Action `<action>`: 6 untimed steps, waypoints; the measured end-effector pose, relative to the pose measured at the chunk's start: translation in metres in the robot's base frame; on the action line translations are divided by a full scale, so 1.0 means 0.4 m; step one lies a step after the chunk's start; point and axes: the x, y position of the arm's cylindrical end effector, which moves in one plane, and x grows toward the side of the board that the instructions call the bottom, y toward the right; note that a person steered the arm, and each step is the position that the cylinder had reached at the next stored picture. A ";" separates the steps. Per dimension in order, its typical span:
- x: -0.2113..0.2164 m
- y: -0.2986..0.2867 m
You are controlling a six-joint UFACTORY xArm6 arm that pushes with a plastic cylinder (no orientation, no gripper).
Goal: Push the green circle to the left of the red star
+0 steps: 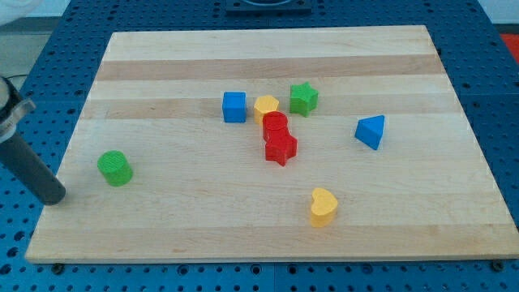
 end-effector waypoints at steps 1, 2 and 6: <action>-0.064 0.051; -0.075 0.128; -0.182 0.599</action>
